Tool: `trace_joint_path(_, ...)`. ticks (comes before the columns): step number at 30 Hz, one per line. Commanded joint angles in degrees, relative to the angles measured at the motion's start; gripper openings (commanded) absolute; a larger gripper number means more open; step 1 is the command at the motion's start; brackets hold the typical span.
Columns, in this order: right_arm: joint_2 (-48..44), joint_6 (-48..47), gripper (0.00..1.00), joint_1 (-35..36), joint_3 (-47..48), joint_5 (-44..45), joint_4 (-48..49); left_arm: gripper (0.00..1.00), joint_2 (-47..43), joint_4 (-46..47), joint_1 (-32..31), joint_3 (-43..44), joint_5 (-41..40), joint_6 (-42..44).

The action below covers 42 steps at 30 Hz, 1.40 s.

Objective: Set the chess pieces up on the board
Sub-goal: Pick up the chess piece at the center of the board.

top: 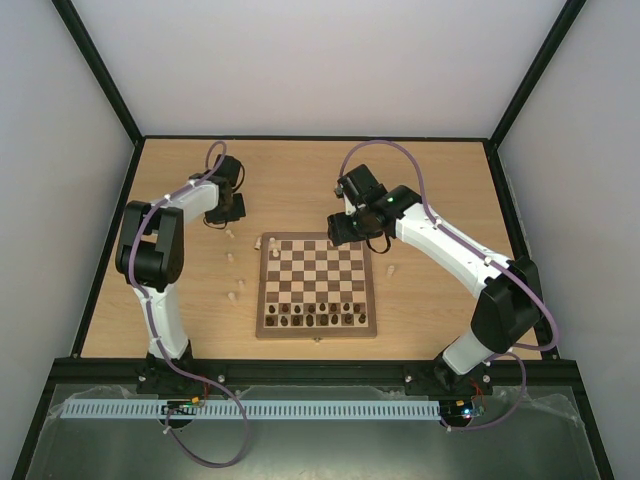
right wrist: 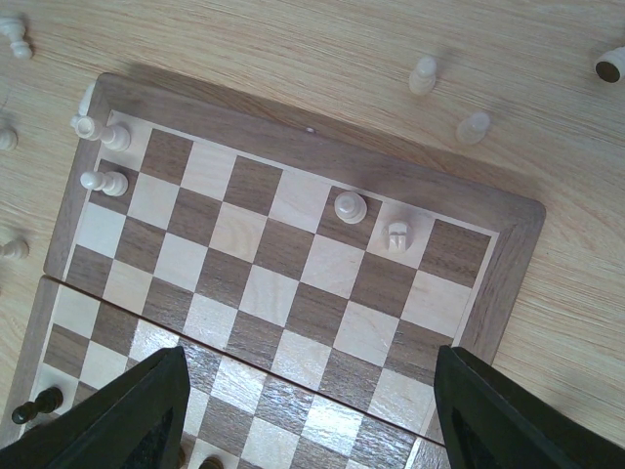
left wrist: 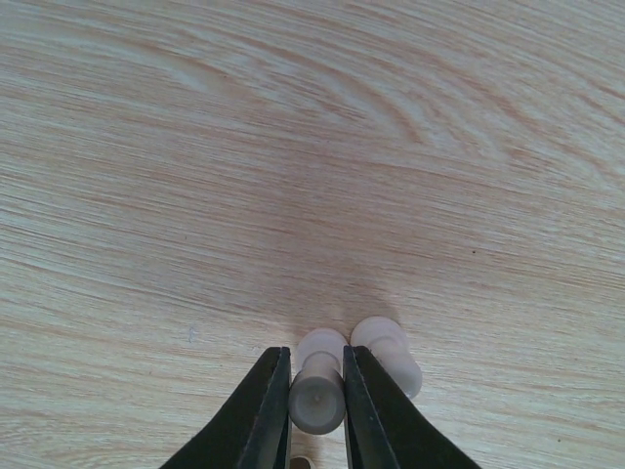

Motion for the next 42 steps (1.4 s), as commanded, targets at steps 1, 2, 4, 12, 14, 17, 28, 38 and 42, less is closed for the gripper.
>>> trace_joint_path(1,0.8,-0.79,0.69,-0.36,-0.66,-0.25,-0.63,0.18,2.23,-0.44,0.33,-0.43,-1.25,0.62)
trace_joint_path(2,0.82,-0.84,0.69,-0.36,-0.67,-0.16,-0.59,0.18,2.5,-0.34,0.31,-0.33,-1.07,0.63)
trace_joint_path(4,0.91,-0.88,0.69,-0.36,-0.63,-0.2,-0.65,0.18,2.91,-0.15,0.24,-0.48,-0.67,0.55)
trace_joint_path(12,1.2,-0.88,0.69,-0.36,-0.7,-0.3,-0.43,0.23,2.11,0.71,-0.21,-2.22,-0.7,0.33)
trace_joint_path(14,1.39,-0.87,0.69,-0.36,-0.7,-0.41,-0.45,0.23,1.89,0.84,-0.22,-2.78,-0.97,0.28)
trace_joint_path(17,1.3,-0.88,0.69,-0.36,-0.83,-0.46,-0.41,0.23,1.65,0.59,-0.18,-2.85,-1.81,0.23)
trace_joint_path(28,1.07,-0.86,0.69,-0.36,-1.14,-0.64,-0.37,0.36,-2.09,-0.13,-0.13,-1.78,-1.66,-0.24)
trace_joint_path(38,0.93,-1.01,0.69,-0.39,-1.44,-0.65,-0.26,0.28,-3.07,-0.63,-0.13,-0.91,-1.27,-0.53)
trace_joint_path(42,0.8,-1.05,0.69,-0.36,-1.52,-0.71,-0.25,0.24,-2.71,-0.53,-0.13,-1.24,-1.2,-0.46)
